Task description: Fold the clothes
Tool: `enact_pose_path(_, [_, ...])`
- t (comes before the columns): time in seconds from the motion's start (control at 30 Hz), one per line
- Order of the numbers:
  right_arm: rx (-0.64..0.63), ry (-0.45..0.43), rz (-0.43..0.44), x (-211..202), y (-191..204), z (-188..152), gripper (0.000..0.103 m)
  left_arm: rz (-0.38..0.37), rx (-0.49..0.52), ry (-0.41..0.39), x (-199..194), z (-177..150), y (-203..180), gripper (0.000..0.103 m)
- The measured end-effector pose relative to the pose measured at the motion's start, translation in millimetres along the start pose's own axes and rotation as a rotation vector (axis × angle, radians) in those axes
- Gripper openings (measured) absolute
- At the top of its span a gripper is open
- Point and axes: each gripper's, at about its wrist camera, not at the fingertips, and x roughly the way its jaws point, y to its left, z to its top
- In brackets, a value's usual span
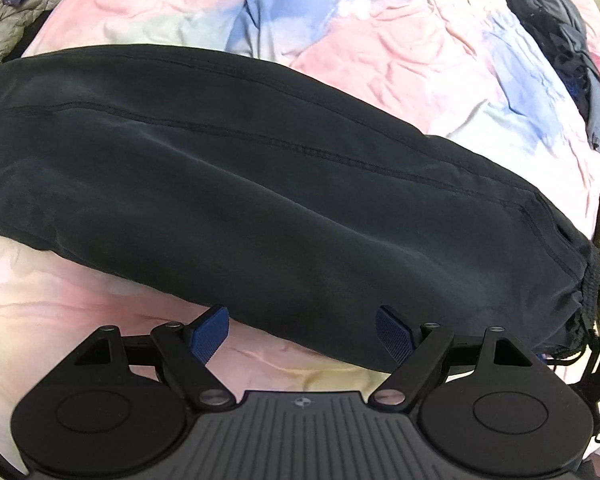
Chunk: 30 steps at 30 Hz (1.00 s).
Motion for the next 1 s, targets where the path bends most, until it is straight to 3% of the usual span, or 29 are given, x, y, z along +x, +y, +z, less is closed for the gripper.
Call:
enact_pose_path(0.17, [-0.048,0.049,-0.094,2.8,6.3,5.1,0.102,-0.022,-0.026,0.0,-0.4,-8.2,0.1,0.082])
enact_pose_path(0.47, [0.066,-0.041,-0.17,30.2,34.8,23.5,0.103,-0.038,-0.084,-0.018,-9.1,-21.7,16.8,0.082])
enact_pose_path(0.5, [0.024,-0.048,-0.153,31.4,44.5,21.3,0.101,-0.043,-0.096,-0.025,-11.6,-22.7,20.5,0.082])
enact_pose_path(0.57, [-0.097,-0.046,-0.13,34.2,64.9,14.9,0.093,-0.049,-0.112,-0.042,-17.4,-23.9,26.3,0.082])
enact_pose_path(0.63, [-0.118,-0.046,-0.188,42.6,65.9,14.3,0.092,-0.056,-0.122,-0.065,-24.6,-25.9,31.9,0.082])
enact_pose_path(0.7, [-0.129,-0.046,-0.252,51.4,65.5,14.1,0.074,-0.062,-0.129,-0.081,-31.1,-28.3,36.0,0.082])
enact_pose_path(0.8, [-0.101,-0.053,-0.276,50.3,64.9,13.7,0.053,-0.075,-0.139,-0.111,-41.9,-33.0,44.5,0.082])
enact_pose_path(0.9, [-0.174,-0.066,-0.289,42.2,83.6,6.5,0.042,-0.087,-0.156,-0.136,-49.4,-37.1,55.8,0.082])
enact_pose_path(1.0, [-0.273,-0.096,-0.287,28.2,112.6,-4.8,0.039,-0.104,-0.178,-0.16,-56.1,-43.0,70.4,0.082])
